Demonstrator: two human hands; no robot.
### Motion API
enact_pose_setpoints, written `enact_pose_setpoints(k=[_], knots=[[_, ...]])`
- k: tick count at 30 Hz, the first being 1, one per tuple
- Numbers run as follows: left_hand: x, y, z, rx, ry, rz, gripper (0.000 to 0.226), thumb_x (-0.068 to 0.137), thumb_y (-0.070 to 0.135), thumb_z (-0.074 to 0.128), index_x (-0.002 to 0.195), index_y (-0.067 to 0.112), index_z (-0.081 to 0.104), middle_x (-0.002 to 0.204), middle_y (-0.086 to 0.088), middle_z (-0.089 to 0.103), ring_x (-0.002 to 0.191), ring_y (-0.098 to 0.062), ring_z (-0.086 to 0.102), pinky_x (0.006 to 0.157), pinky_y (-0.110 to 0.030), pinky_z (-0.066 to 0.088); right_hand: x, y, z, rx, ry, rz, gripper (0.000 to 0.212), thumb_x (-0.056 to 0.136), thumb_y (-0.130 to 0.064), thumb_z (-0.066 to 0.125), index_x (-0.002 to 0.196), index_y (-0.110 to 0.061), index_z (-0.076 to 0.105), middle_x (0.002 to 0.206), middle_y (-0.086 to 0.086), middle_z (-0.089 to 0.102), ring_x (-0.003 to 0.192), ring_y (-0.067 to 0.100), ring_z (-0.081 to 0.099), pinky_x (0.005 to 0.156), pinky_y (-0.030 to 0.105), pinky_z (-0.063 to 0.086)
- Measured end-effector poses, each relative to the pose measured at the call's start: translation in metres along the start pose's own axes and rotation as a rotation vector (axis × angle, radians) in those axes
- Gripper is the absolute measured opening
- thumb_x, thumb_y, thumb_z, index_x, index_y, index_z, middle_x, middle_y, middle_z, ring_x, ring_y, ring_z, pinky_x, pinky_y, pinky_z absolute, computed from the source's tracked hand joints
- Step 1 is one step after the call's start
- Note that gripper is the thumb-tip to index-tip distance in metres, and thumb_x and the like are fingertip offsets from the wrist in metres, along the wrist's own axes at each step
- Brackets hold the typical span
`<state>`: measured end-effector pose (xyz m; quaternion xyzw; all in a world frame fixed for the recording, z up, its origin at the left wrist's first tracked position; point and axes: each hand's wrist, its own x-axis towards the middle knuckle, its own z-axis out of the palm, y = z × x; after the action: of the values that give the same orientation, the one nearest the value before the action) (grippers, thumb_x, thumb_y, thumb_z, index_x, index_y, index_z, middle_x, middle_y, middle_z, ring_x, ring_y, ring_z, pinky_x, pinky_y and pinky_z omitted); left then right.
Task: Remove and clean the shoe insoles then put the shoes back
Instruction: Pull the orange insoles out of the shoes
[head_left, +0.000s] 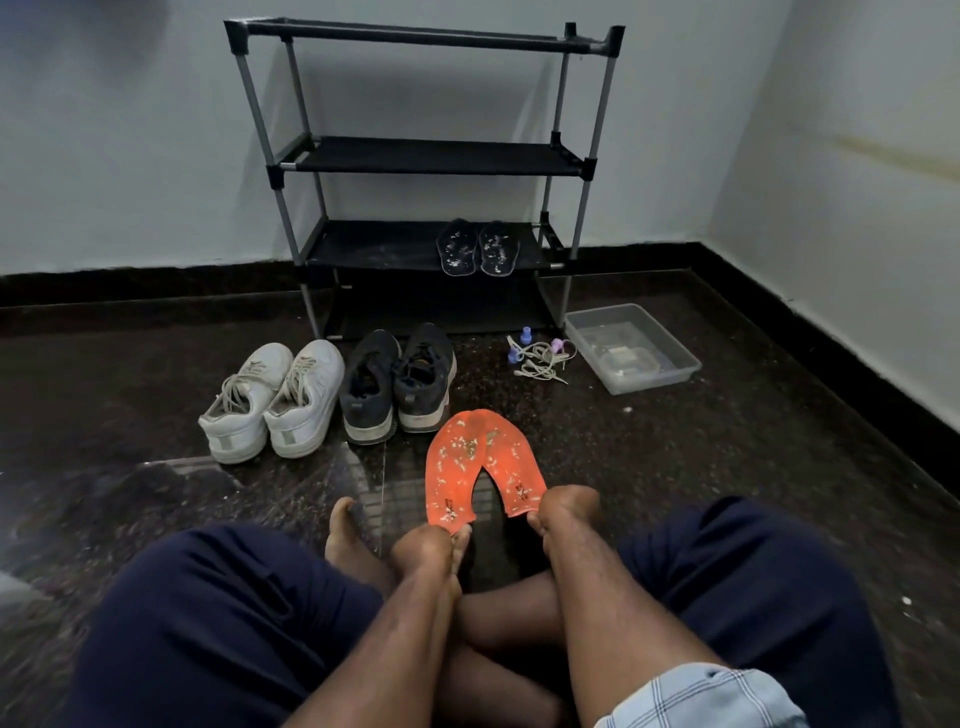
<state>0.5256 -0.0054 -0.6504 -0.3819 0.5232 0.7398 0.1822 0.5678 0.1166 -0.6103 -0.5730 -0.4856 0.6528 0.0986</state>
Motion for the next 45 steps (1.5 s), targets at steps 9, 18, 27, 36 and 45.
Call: enact_pose_setpoints(k=[9, 18, 27, 36, 45], knots=[[0.009, 0.004, 0.009, 0.423, -0.195, -0.012, 0.008, 0.097, 0.010, 0.053, 0.101, 0.006, 0.060, 0.085, -0.012, 0.062, 0.079, -0.026, 0.063, 0.067, -0.033, 0.056, 0.015, -0.003, 0.013, -0.435, 0.052, -0.082, 0.019, 0.088, -0.010, 0.055, 0.092, -0.001, 0.072, 0.072, 0.011, 0.067, 0.065, 0.025, 0.069, 0.064, 0.037, 0.062], [0.070, 0.030, 0.040, 0.904, -0.104, 0.208, 0.018, 0.091, 0.023, 0.056, 0.097, 0.008, 0.064, 0.100, -0.014, 0.069, 0.094, -0.032, 0.067, 0.090, -0.042, 0.057, 0.066, -0.041, 0.030, -0.848, -0.035, -0.269, 0.026, 0.084, -0.019, 0.059, 0.104, -0.006, 0.070, 0.106, 0.014, 0.070, 0.096, 0.028, 0.069, 0.076, 0.030, 0.054], [0.136, 0.075, 0.076, 1.226, -0.154, 0.510, 0.065, 0.084, 0.033, 0.052, 0.147, 0.021, 0.041, 0.120, -0.013, 0.067, 0.109, -0.032, 0.063, 0.094, -0.043, 0.051, 0.116, -0.042, 0.097, -0.899, -0.262, -0.473, 0.015, 0.078, -0.018, 0.063, 0.085, -0.011, 0.074, 0.088, 0.008, 0.073, 0.083, 0.026, 0.068, 0.076, 0.032, 0.055], [0.174, 0.108, 0.103, 1.397, -0.221, 0.625, 0.084, 0.090, 0.019, 0.056, 0.159, 0.013, 0.009, 0.116, -0.020, 0.068, 0.107, -0.036, 0.062, 0.085, -0.038, 0.048, 0.117, -0.028, 0.111, -0.849, -0.190, -0.490, 0.023, 0.084, -0.023, 0.059, 0.099, -0.013, 0.073, 0.097, 0.005, 0.071, 0.092, 0.024, 0.065, 0.072, 0.023, 0.043], [0.156, 0.083, 0.083, 1.306, -0.199, 0.436, 0.040, 0.071, 0.025, 0.047, 0.101, 0.010, 0.068, 0.098, -0.015, 0.072, 0.086, -0.034, 0.071, 0.080, -0.041, 0.061, 0.113, -0.024, 0.112, -0.776, -0.265, -0.408, 0.016, 0.076, -0.025, 0.057, 0.076, -0.016, 0.071, 0.072, 0.004, 0.071, 0.071, 0.024, 0.069, 0.072, 0.033, 0.057]])
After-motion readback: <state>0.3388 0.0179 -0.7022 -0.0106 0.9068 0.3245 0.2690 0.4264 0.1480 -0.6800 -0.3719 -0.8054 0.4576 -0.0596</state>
